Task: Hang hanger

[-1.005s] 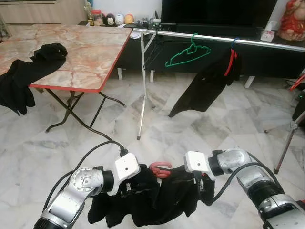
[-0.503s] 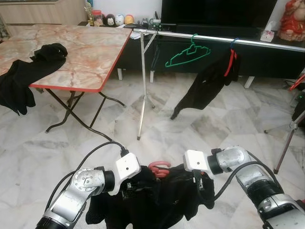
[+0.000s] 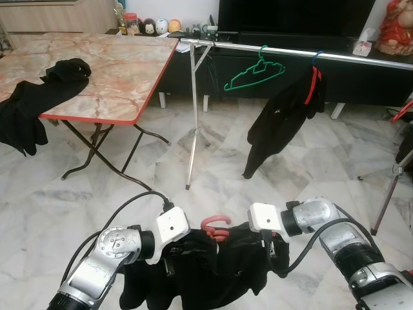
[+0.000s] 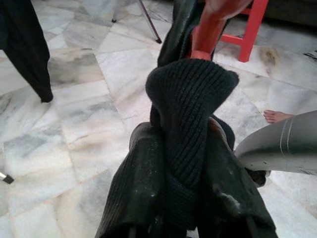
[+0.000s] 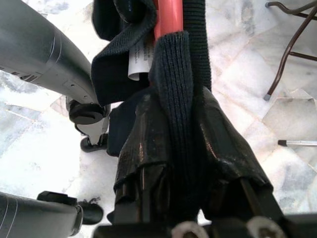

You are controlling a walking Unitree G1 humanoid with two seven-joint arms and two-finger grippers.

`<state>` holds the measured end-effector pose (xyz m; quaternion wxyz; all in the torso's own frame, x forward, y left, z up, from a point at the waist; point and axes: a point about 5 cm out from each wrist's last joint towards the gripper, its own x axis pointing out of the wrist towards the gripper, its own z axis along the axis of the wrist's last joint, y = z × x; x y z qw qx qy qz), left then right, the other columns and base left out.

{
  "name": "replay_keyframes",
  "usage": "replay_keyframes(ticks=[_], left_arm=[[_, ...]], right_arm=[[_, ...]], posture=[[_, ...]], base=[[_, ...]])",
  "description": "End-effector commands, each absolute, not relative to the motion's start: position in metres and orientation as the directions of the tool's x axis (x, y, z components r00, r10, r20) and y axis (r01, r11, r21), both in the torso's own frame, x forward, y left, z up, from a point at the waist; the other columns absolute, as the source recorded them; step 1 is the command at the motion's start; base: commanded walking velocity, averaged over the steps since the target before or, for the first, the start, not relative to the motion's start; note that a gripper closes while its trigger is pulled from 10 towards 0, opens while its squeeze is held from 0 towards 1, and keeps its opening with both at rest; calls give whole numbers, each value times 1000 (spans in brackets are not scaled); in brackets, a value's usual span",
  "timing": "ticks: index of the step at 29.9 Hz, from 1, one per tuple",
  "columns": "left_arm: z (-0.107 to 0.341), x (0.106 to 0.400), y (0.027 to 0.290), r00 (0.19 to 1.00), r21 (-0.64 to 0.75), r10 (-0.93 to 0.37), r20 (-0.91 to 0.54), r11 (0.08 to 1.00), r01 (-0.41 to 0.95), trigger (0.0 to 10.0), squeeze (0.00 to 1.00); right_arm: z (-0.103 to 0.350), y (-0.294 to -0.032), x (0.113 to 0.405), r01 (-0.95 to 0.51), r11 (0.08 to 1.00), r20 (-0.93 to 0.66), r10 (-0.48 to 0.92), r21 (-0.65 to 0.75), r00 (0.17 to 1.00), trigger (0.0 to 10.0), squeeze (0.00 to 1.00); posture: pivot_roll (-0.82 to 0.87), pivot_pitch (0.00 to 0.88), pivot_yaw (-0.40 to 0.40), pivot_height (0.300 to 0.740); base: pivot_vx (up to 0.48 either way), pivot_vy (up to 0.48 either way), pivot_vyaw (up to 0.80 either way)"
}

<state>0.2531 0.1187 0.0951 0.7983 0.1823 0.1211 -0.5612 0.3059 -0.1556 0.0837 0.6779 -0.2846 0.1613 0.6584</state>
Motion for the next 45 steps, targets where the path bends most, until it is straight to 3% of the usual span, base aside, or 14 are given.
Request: replay_keyframes(ticks=[1, 7, 8, 9, 10, 14, 15, 35, 40, 45], left_arm=[[94, 252, 117, 324, 149, -855, -406, 288, 946, 0, 0], [92, 250, 116, 307, 134, -858, -412, 276, 952, 0, 0], [92, 249, 116, 300, 130, -860, -414, 270, 954, 0, 0], [92, 249, 115, 296, 128, -861, -413, 267, 955, 0, 0], [92, 249, 115, 295, 128, -861, -413, 266, 955, 0, 0], [92, 249, 115, 295, 127, -862, -413, 266, 955, 0, 0], [92, 249, 115, 295, 127, -861, -414, 266, 956, 0, 0], [86, 247, 119, 319, 141, -841, -436, 286, 948, 0, 0], [74, 254, 126, 463, 184, -786, -409, 426, 886, 0, 0], [73, 258, 127, 517, 196, -767, -381, 479, 856, 0, 0]], right_arm=[[91, -151, 310, -978, -13, -562, 820, -210, 109, 0, 0], [92, -149, 311, -976, -15, -562, 819, -216, 112, 0, 0], [91, -148, 311, -974, -16, -565, 817, -225, 117, 4902, 0], [91, -146, 312, -974, -11, -565, 816, -226, 122, 8902, 0], [91, -146, 312, -974, -8, -563, 817, -225, 123, 10000, 47], [91, -145, 313, -975, -5, -561, 818, -224, 125, 10000, 47], [91, -144, 313, -975, -2, -559, 820, -222, 125, 10000, 1000], [86, -144, 309, -980, -52, -596, 800, -191, 74, 10000, 1000], [85, -144, 308, -979, -51, -598, 798, -197, 79, 10000, 1000], [85, -145, 308, -979, -48, -596, 799, -199, 81, 10000, 1000]], posture=[[-118, 0, 18, 732], [-118, 0, 17, 732], [-118, 0, 18, 732], [-118, 0, 17, 732], [-118, 0, 17, 732], [-118, 0, 17, 732], [-118, 0, 17, 732], [-117, 0, 15, 732], [-119, 0, 14, 732], [-121, 0, 14, 732]], base=[[0, 0, 0], [0, 0, 0], [0, 0, 0], [0, 0, 0], [0, 0, 0], [0, 0, 0], [0, 0, 0], [0, 0, 0], [0, 0, 0], [0, 0, 0]])
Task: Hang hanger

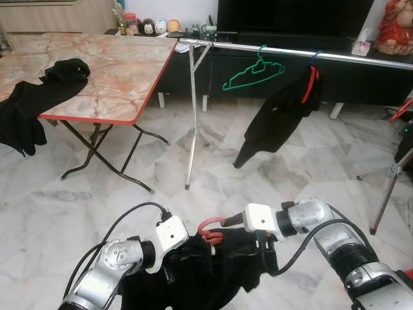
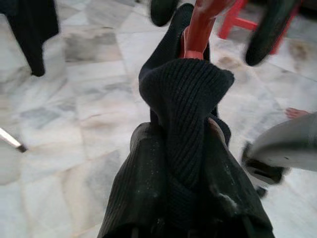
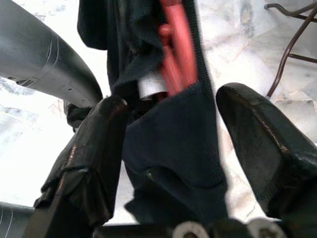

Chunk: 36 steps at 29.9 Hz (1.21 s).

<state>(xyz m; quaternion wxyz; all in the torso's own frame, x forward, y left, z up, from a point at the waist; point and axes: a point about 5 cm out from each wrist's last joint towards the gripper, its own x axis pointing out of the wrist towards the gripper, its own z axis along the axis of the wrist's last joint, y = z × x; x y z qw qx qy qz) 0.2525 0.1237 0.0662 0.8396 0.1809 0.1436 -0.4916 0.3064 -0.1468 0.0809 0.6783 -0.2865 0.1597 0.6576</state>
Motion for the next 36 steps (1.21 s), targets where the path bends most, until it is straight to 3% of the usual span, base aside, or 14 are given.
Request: replay_keyframes(ticks=[1, 5, 7, 8, 9, 10, 11, 13, 14, 15, 19, 29, 32, 36], left_arm=[[71, 259, 127, 539, 203, -755, -373, 500, 842, 0, 0], [68, 262, 128, 600, 215, -723, -341, 562, 799, 0, 0], [66, 264, 130, 669, 231, -678, -305, 629, 742, 0, 0], [66, 264, 130, 669, 231, -678, -305, 629, 742, 0, 0], [65, 264, 130, 684, 229, -665, -298, 646, 728, 0, 0], [63, 264, 131, 715, 230, -639, -286, 678, 698, 0, 0], [63, 264, 131, 715, 230, -639, -286, 678, 698, 0, 0], [61, 265, 132, 774, 243, -581, -253, 736, 632, 3216, 0], [61, 265, 132, 783, 245, -571, -246, 745, 620, 3216, 0], [60, 266, 133, 798, 245, -553, -241, 761, 601, 10000, 0], [59, 268, 135, 849, 246, -488, -202, 814, 526, 10000, 0], [60, 266, 137, 906, 225, -402, -136, 878, 423, 10000, 0], [57, 262, 139, 945, 168, -306, -113, 932, 322, 10000, 0], [59, 261, 137, 957, 150, -274, -92, 947, 285, 10000, 0]], right_arm=[[86, -145, 309, -978, -43, -593, 800, -205, 89, 10000, 1000], [91, -146, 314, -969, 9, -571, 806, -248, 154, 10000, 1000], [95, -151, 324, -941, 148, -525, 798, -304, 296, 10000, 937], [95, -151, 324, -941, 148, -525, 798, -304, 296, 10000, 937], [96, -153, 328, -924, 211, -508, 785, -320, 355, 10000, 702], [95, -158, 334, -879, 340, -464, 753, -334, 467, 10000, 0], [95, -158, 334, -879, 340, -464, 753, -334, 467, 10000, 0], [87, -169, 341, -746, 582, -398, 631, -324, 665, 10000, 0], [84, -171, 342, -709, 631, -387, 598, -314, 702, 10000, 0], [78, -176, 342, -657, 698, -394, 539, -286, 745, 10000, 0], [44, -194, 329, -433, 877, -472, 297, -209, 830, 10000, 0], [2, -205, 298, -150, 979, -566, 45, -140, 823, 10000, 0], [-54, -212, 231, 137, 990, -746, -66, 34, 663, 10000, 0], [-62, -219, 216, 233, 972, -772, -143, 7, 619, 10000, 0]], posture=[[-125, 0, 15, 732], [-127, 0, 13, 732], [-132, 0, 11, 732], [-132, 0, 11, 732], [-132, 0, 11, 732], [-129, 0, 10, 732], [-129, 0, 10, 732], [-129, 0, 17, 732], [-129, 0, 17, 732], [-135, 0, 24, 732], [-142, 0, 37, 732], [-150, 0, 54, 732], [-141, 0, 65, 732], [-140, 0, 71, 732]], base=[[0, 0, 0], [0, 0, 0], [0, 0, 0], [0, 0, 0], [0, 0, 0], [0, 0, 0], [0, 0, 0], [0, 0, 0], [0, 0, 0], [0, 0, 0], [0, 0, 0], [0, 0, 0], [0, 0, 0], [0, 0, 0]])
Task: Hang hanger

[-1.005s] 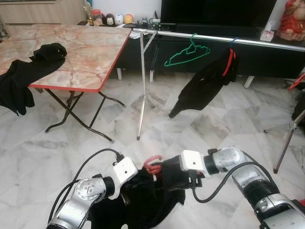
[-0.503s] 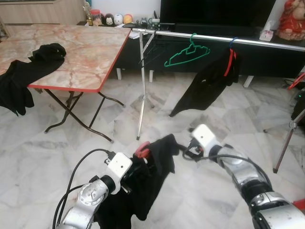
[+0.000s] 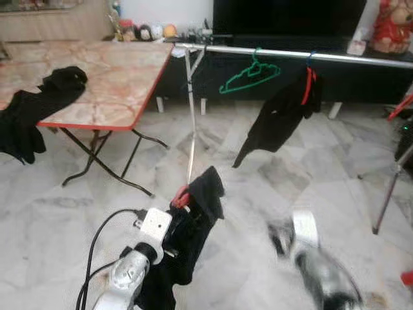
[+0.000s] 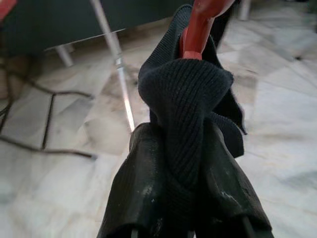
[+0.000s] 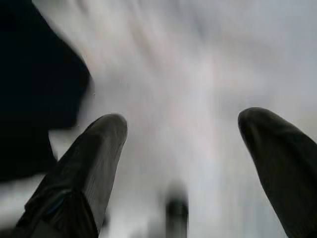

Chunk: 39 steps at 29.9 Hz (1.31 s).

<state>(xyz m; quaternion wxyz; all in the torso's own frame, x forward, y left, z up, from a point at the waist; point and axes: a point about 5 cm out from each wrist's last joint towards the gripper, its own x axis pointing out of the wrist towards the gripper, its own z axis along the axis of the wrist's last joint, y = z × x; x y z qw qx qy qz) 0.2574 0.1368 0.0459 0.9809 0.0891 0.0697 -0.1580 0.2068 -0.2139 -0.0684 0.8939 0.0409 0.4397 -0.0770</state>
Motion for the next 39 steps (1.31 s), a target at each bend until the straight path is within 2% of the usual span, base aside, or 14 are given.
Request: replay_keyframes(ticks=[1, 4, 8, 14, 22, 33, 39], left_arm=[[59, 261, 137, 957, 150, -274, -92, 947, 285, 10000, 0], [59, 264, 141, 973, 123, -212, -85, 967, 222, 10000, 0], [61, 266, 141, 975, 158, -208, -83, 963, 219, 10000, 0], [65, 268, 139, 973, 135, -221, -69, 964, 229, 10000, 0], [65, 271, 138, 972, 135, -225, -70, 963, 233, 10000, 0], [68, 274, 136, 968, 139, -241, -70, 959, 248, 10000, 0], [72, 273, 143, 974, 130, -218, -57, 966, 224, 10000, 0]], right_arm=[[-62, -219, 216, 233, 972, -772, -143, 7, 619, 10000, 0], [-67, -217, 209, 225, 974, -784, -139, 1, 605, 10000, 0], [-69, -209, 206, 227, 973, -779, -114, 37, 617, 10000, 0], [-73, -209, 200, 214, 977, -798, -132, -4, 588, 10000, 0], [-79, -198, 192, 168, 986, -819, -84, 14, 568, 10000, 0], [-79, -199, 192, 167, 986, -824, -88, 8, 560, 10000, 0], [-81, -198, 189, 186, 982, -824, -97, 11, 558, 10000, 0]], posture=[[-140, 0, 71, 732], [-155, 0, 80, 732], [-166, 0, 94, 732], [-170, 0, 98, 732], [-181, 0, 102, 732], [-175, 0, 100, 732], [-151, 0, 94, 732]], base=[[0, 0, 0], [0, 0, 0], [0, 0, 0], [0, 0, 0], [297, 0, -402], [323, 0, -626], [312, 0, 0]])
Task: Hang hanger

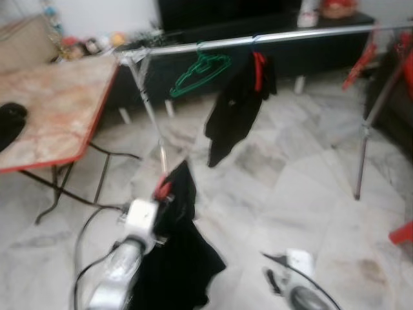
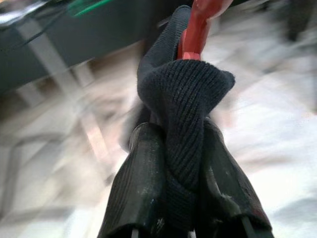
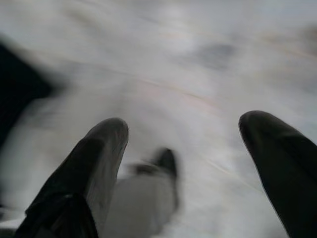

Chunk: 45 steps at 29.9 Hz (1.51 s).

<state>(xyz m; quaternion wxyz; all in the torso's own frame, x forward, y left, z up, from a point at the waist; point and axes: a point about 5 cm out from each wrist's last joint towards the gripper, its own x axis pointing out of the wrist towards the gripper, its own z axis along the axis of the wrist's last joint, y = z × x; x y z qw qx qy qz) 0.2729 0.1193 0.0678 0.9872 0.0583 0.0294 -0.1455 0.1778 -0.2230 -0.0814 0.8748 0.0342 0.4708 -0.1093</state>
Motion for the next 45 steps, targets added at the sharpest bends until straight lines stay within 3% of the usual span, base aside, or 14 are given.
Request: replay_keyframes(ticks=[1, 14, 30, 45], left_arm=[[72, 273, 144, 974, 130, -218, -58, 966, 224, 10000, 0], [74, 275, 142, 972, 131, -229, -61, 963, 235, 10000, 0], [74, 276, 136, 965, 128, -253, -65, 957, 260, 10000, 0], [75, 281, 133, 964, 114, -257, -73, 958, 264, 10000, 0]], right_arm=[[-80, -198, 190, 193, 981, -823, -100, 12, 560, 10000, 0], [-81, -211, 185, 181, 983, -826, -105, -3, 554, 10000, 0], [-79, -207, 190, 158, 987, -820, -97, -8, 564, 10000, 0], [-77, -205, 193, 141, 990, -814, -89, -8, 574, 10000, 0]], posture=[[-151, 0, 94, 732], [-147, 0, 87, 732], [-152, 0, 88, 732], [-156, 0, 81, 732]], base=[[311, 0, 0], [312, 0, 0], [315, 0, -686], [324, 0, 0]])
